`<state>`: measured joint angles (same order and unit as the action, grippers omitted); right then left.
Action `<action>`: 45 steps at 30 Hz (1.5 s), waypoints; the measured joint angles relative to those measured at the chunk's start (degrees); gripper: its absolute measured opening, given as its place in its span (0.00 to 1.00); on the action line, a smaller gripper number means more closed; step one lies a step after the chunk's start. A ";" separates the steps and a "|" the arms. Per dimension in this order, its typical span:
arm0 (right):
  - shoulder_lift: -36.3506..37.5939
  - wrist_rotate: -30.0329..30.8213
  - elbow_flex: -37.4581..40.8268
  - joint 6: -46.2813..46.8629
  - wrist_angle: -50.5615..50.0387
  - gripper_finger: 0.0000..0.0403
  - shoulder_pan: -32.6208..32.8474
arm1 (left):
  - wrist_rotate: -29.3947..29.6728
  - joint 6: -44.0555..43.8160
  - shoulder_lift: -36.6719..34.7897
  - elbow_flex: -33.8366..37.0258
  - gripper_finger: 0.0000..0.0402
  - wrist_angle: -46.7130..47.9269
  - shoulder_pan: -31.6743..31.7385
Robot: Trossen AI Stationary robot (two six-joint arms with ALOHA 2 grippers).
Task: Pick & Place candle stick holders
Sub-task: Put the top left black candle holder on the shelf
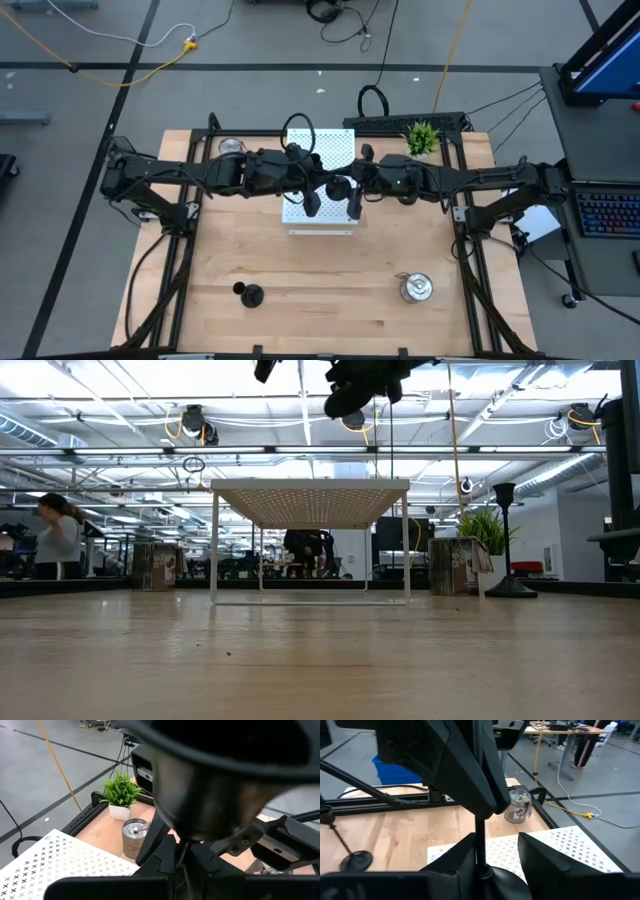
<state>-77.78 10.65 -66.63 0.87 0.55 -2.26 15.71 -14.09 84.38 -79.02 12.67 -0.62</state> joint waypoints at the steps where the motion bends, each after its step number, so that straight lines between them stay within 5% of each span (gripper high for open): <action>1: 0.00 -0.56 0.00 0.02 0.05 0.30 0.00 | -0.18 -0.02 0.00 0.00 0.03 -0.01 -0.02; 12: 0.00 -2.66 0.00 -0.10 0.05 0.04 0.00 | -0.23 -0.17 0.00 0.00 0.03 -0.12 -0.17; 22: -0.02 -3.49 0.02 1.30 -0.02 0.02 0.00 | -0.76 -0.95 0.00 0.00 0.05 0.52 -0.26; 36: -0.02 0.31 0.06 2.24 -0.32 0.02 -0.27 | -2.44 -1.24 -0.11 0.00 0.51 2.52 -0.30; 45: -0.02 3.29 0.09 2.86 -0.39 0.02 -3.05 | -2.03 -3.61 -4.28 0.00 0.67 18.78 -0.15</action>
<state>-77.80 13.94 -66.54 3.73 0.16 -5.31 13.68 -17.69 80.10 -79.02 31.45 -0.78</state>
